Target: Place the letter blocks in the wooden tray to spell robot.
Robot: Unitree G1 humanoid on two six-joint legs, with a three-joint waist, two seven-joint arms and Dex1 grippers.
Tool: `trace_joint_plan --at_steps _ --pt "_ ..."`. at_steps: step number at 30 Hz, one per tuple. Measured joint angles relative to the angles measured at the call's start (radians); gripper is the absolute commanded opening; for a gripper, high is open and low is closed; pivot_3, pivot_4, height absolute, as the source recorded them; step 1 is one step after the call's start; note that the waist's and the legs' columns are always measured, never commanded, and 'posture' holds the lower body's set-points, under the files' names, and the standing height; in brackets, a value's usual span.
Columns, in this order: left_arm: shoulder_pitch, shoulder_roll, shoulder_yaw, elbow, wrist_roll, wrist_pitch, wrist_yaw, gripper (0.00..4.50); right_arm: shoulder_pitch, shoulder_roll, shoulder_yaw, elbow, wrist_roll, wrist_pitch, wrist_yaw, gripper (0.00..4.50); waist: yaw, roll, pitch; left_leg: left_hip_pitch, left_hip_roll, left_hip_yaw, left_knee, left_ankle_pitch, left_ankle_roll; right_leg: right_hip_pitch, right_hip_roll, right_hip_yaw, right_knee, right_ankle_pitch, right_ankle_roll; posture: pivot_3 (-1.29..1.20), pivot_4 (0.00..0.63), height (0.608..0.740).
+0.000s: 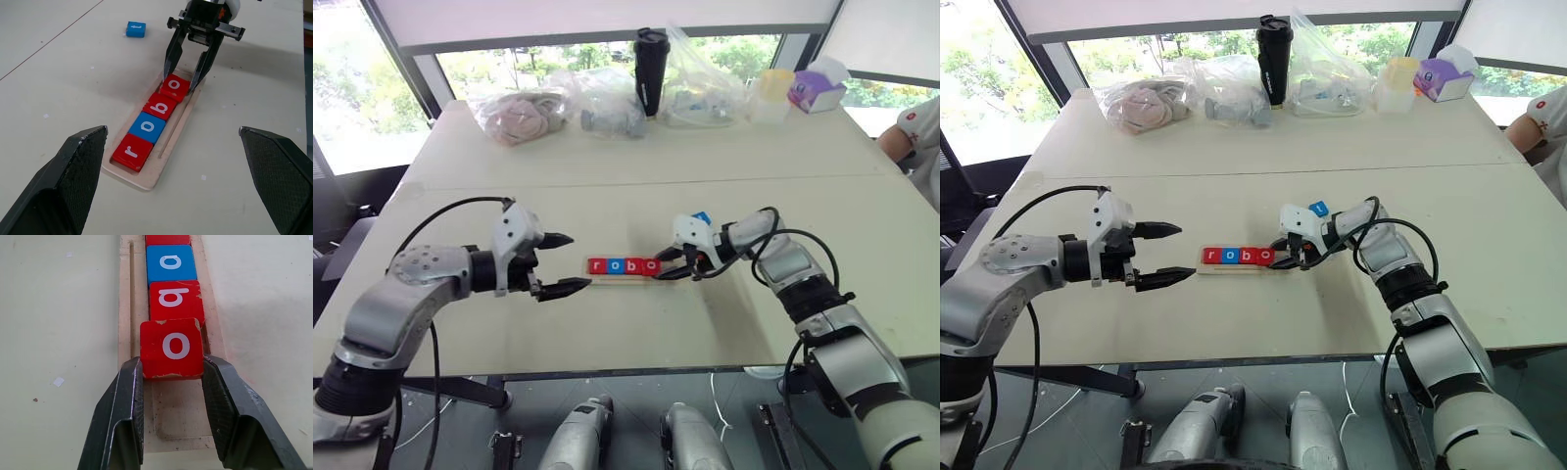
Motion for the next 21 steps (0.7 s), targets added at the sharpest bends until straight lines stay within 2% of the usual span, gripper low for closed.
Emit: trace_joint_plan --at_steps 1,3,5,6,18,21 --pt "0.0 0.0 0.0 -0.004 0.0 0.0 0.001 4.5 0.0 0.0 0.0 0.0 -0.001 -0.001 -0.001 2.15 0.0 0.0 0.0 0.0 0.0 0.0 0.0 0.0 0.0 0.0 0.0 0.0 0.0 0.0 0.0 0.0 0.15 0.74" --pt "0.0 -0.002 0.0 -0.008 -0.001 0.0 0.002 4.5 0.0 0.004 -0.001 0.002 -0.001 -0.002 -0.012 2.96 0.0 0.0 0.0 0.0 0.0 0.0 0.0 0.0 0.0 0.0 0.0 0.0 0.0 0.0 0.0 0.0 0.15 0.74" --pt "0.0 -0.003 0.0 -0.009 -0.001 0.001 0.004 4.5 0.0 0.009 -0.004 0.002 -0.001 -0.001 -0.02 4.13 0.002 0.0 0.0 0.0 0.0 0.0 0.0 0.0 0.0 0.0 0.0 0.0 0.0 0.0 0.0 0.0 0.15 0.74" --pt "0.0 -0.004 0.0 -0.01 -0.001 0.001 0.004 4.5 0.0 0.011 -0.005 0.002 0.0 0.0 -0.025 4.44 0.002 0.0 0.0 0.0 0.0 0.0 0.0 0.0 0.0 0.0 0.0 0.0 0.0 0.0 0.0 0.0 0.15 0.74" --pt "0.015 -0.006 0.001 -0.029 -0.016 0.011 0.019 4.5 0.045 -0.019 -0.108 -0.162 0.068 0.098 -0.078 4.44 0.006 0.0 0.0 0.0 0.0 0.0 0.0 0.0 0.0 0.0 0.0 0.0 0.0 0.0 0.0 0.0 0.15 0.74" --pt "0.015 -0.015 0.008 -0.034 -0.036 0.021 0.024 4.5 0.058 -0.019 -0.164 -0.154 0.069 0.1 -0.19 4.44 0.006 0.0 0.0 0.0 0.0 0.0 0.0 0.0 0.0 0.0 0.0 0.0 0.0 0.0 0.0 0.0 0.15 0.74"
